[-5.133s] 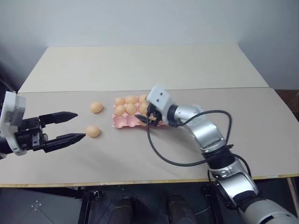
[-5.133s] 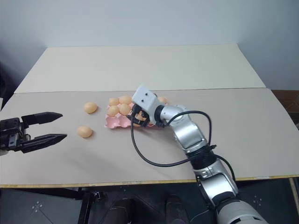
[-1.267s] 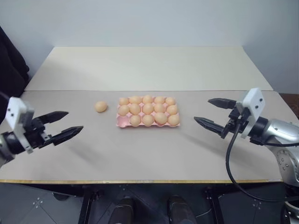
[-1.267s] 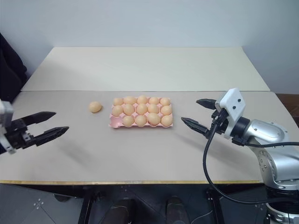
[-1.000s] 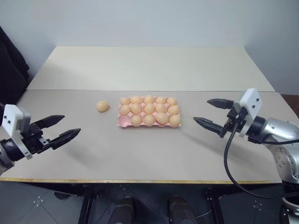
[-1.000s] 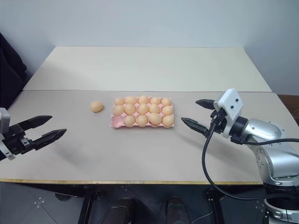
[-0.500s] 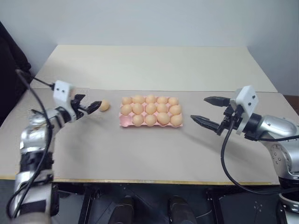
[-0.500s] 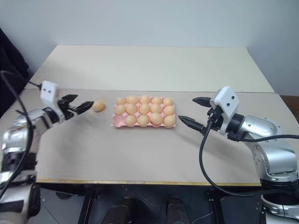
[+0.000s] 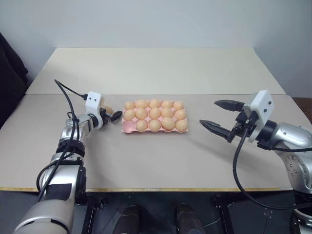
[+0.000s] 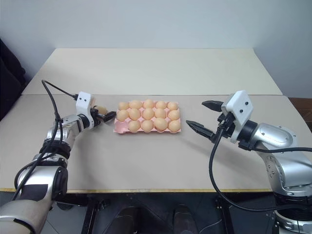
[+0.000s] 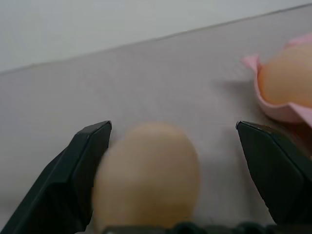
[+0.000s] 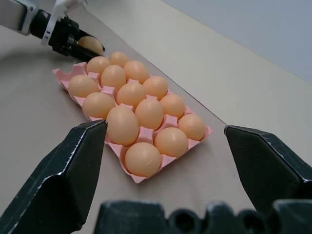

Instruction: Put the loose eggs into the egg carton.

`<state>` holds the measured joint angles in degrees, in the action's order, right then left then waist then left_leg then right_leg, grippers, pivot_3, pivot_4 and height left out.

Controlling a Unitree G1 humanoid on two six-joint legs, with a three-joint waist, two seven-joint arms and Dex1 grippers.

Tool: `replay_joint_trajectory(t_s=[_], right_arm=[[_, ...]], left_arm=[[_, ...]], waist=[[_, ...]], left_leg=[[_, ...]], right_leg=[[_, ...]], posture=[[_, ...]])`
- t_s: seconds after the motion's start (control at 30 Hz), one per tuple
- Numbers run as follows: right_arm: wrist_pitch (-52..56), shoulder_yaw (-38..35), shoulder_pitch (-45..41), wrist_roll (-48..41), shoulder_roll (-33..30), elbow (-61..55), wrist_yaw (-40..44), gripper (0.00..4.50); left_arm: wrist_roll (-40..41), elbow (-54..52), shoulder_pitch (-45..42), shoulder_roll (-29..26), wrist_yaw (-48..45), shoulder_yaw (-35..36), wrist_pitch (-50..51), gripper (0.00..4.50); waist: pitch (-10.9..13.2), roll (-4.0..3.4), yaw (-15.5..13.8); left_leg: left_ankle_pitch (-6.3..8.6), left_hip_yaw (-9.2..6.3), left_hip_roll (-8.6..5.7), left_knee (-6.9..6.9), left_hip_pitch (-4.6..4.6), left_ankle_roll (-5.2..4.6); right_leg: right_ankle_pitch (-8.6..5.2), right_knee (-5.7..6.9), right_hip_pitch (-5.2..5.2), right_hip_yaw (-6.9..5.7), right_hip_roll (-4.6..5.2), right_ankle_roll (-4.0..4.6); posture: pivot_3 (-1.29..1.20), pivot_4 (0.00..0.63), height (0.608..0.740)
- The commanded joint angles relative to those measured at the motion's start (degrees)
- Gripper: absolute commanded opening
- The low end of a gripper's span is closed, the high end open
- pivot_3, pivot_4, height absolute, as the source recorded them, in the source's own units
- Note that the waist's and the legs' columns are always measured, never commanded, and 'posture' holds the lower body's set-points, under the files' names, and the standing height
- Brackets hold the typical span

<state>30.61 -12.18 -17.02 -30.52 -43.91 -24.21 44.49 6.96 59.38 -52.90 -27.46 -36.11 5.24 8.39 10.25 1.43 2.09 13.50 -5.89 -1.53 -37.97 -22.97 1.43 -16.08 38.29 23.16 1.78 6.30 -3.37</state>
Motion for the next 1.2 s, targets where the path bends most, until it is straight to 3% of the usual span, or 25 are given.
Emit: replay_joint_trajectory(t_s=[0.03, 0.23, 0.4, 0.6, 0.9, 1.2], right_arm=[[0.6, -2.7, -0.4, -1.2, -0.8, -2.4, -1.2, 4.5], [0.8, -3.0, -0.3, -1.3, -0.7, -2.5, -2.1, 4.5], [0.8, -2.8, -0.2, -1.2, -0.4, -2.5, -2.6, 4.5], [0.9, -2.7, 0.6, -1.2, 0.0, -3.6, -3.5, 4.5], [1.2, -3.4, 2.3, -1.6, 0.0, -4.9, -4.4, 4.5], [1.2, -3.3, 1.5, -1.7, 0.0, -4.4, -4.8, 4.5]], left_arm=[[-0.9, 1.8, -1.7, 0.3, 0.7, 0.0, -1.0, 3.57], [-0.8, -1.0, -0.9, -0.8, -0.6, 0.2, -1.3, 1.83], [1.8, -15.5, 2.9, -1.9, -6.2, 0.1, 2.1, 1.77], [10.8, -44.2, 13.6, -2.5, -14.9, -0.7, 15.8, 1.77], [13.8, -55.6, 22.3, -4.0, -17.7, -2.8, 23.0, 1.77], [15.0, -57.5, 20.5, -5.8, -16.5, -0.8, 24.6, 4.48]], waist=[[0.0, 0.0, 0.1], [0.0, 0.01, 0.2], [0.0, 0.0, 0.4], [0.0, 0.0, 0.4], [0.0, -0.01, 0.3], [0.0, -0.01, 0.3]], left_leg=[[0.0, 0.0, -0.01, -0.02, 0.01, 0.0], [0.0, 0.0, -0.02, -0.04, 0.01, 0.0], [0.0, -0.01, -0.01, -0.04, -0.07, 0.0], [0.0, -0.02, 0.02, -0.05, -0.08, 0.01], [0.0, -0.01, 0.02, -0.05, 0.07, 0.0], [0.0, -0.01, 0.02, -0.04, 0.05, 0.0]], right_leg=[[0.0, 0.03, -0.01, 0.0, 0.01, 0.0], [0.0, 0.19, -0.01, 0.0, 0.02, 0.0], [0.0, 0.3, 0.04, 0.0, 0.02, 0.0], [0.0, 0.3, 0.05, 0.02, 0.02, 0.0], [0.0, 0.14, -0.02, 0.06, 0.0, 0.0], [0.0, 0.05, -0.03, 0.06, 0.0, 0.0]], posture=[[0.0, 0.15, 0.74], [0.0, 0.15, 0.74], [0.0, 0.15, 0.74], [0.0, 0.15, 0.74], [0.0, 0.15, 0.74], [0.0, 0.15, 0.74]])
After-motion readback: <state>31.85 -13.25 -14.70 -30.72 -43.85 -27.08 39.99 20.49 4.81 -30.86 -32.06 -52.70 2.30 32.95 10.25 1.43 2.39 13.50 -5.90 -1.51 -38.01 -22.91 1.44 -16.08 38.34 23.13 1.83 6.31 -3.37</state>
